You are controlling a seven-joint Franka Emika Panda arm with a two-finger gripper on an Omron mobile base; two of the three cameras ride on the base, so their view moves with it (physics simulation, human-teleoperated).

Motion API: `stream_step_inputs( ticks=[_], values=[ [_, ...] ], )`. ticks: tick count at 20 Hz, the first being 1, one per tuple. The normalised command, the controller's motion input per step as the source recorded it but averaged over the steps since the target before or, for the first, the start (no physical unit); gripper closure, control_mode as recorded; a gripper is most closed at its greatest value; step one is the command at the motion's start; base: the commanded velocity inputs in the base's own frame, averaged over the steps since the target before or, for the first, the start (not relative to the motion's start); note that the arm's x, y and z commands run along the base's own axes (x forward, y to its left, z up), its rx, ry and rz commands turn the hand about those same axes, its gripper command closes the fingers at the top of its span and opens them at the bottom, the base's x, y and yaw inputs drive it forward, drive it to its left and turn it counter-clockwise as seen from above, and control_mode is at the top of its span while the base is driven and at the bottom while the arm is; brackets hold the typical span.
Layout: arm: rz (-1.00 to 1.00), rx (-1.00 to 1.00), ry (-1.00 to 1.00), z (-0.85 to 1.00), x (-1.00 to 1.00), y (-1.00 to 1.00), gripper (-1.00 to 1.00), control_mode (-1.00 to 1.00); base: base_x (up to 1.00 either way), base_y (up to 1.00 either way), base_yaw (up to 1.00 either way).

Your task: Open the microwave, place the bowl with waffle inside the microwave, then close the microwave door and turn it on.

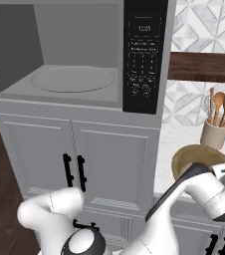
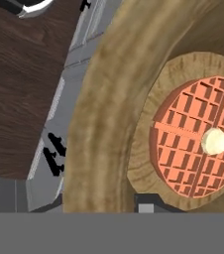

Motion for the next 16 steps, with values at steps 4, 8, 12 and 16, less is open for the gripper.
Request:
stream_step_inputs(
  ticks=[4,8,12,16],
  values=[
    [0.09,-0.16,0.0,0.43,-1.0,0.53,1.0,-1.0,0.0,0.0,0.0],
    [0.08,-0.16,0.0,0.44,-0.95,0.88,1.0,-1.0,0.0,0.0,0.0],
    [0.01,-0.16,0.0,0.41,-0.75,1.0,1.0,-1.0,0.0,0.0,0.0],
    [0.0,-0.13,-0.04,0.49,-0.58,1.0,1.0,-1.0,0.0,0.0,0.0]
  ],
)
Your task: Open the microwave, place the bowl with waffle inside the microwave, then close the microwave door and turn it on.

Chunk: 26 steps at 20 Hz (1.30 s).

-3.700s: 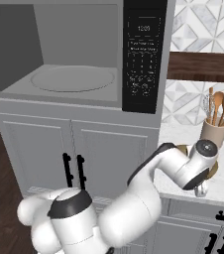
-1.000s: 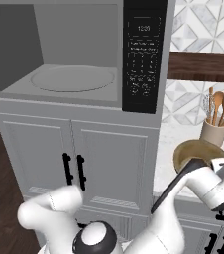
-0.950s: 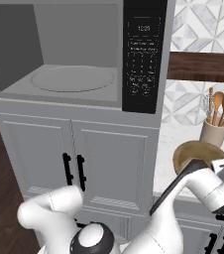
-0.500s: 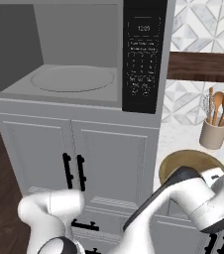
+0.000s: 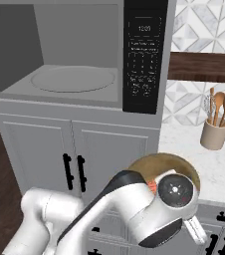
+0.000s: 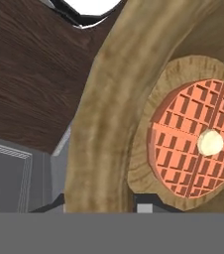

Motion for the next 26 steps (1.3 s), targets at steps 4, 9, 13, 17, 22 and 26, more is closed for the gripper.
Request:
stream_step_inputs(
  ticks=[4,9,13,17,22,26],
  values=[
    [0.01,-0.01,-0.12,0.67,-0.41,0.99,1.0,-1.0,0.0,0.0,0.0],
    [0.0,0.11,-0.14,0.71,-0.38,0.81,1.0,-1.0,0.0,0.0,0.0],
    [0.03,0.17,-0.01,0.86,-0.24,0.92,1.0,-1.0,0.0,0.0,0.0],
    [0.18,0.18,0.02,0.79,-0.01,0.98,1.0,-1.0,0.0,0.0,0.0],
    [0.31,0.25,0.06,0.7,-0.02,0.81,1.0,-1.0,0.0,0.0,0.0],
    [0.13,0.24,-0.02,0.48,0.0,0.93,1.0,-1.0,0.0,0.0,0.0]
  ],
)
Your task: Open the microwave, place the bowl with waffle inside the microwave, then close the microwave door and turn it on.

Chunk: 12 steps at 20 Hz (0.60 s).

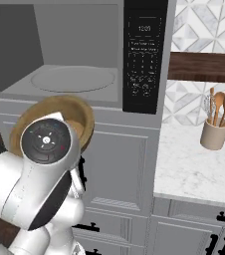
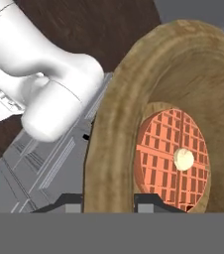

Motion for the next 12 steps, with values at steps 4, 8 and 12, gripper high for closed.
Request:
stream_step_inputs(
  ticks=[4,8,12],
  values=[
    [0.01,0.19,-0.07,0.43,0.04,0.98,1.0,-1.0,0.0,0.0,0.0],
    [-0.14,0.04,-0.07,0.42,0.16,1.0,1.0,-1.0,0.0,0.0,0.0],
    [-0.16,0.0,0.01,0.51,0.31,0.57,1.0,-1.0,0.0,0.0,0.0]
  ],
)
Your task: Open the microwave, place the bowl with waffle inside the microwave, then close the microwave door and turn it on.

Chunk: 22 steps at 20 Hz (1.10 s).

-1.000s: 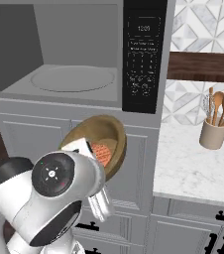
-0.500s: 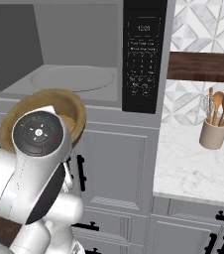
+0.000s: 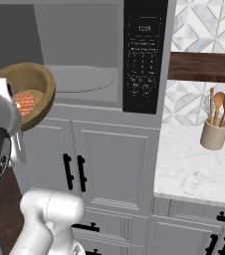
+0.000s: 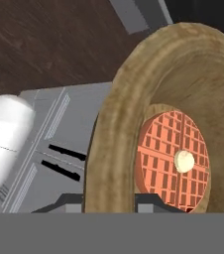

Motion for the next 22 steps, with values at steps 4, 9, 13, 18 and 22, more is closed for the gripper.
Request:
stream_step_inputs(
  ticks=[4,9,13,18,22],
  values=[
    [-0.2,0.01,0.03,0.4,0.53,0.16,1.0,-1.0,0.0,0.0,0.0],
    [-0.17,0.1,-0.02,0.2,0.64,0.0,1.0,-1.0,0.0,0.0,0.0],
    [-0.2,0.06,-0.07,0.0,0.67,0.0,1.0,-1.0,0.0,0.0,0.0],
    [-0.05,0.02,-0.01,0.0,0.72,0.04,1.0,-1.0,0.0,0.0,0.0],
    [0.05,0.0,0.06,0.0,0.93,0.06,1.0,-1.0,0.0,0.0,0.0]
  ],
)
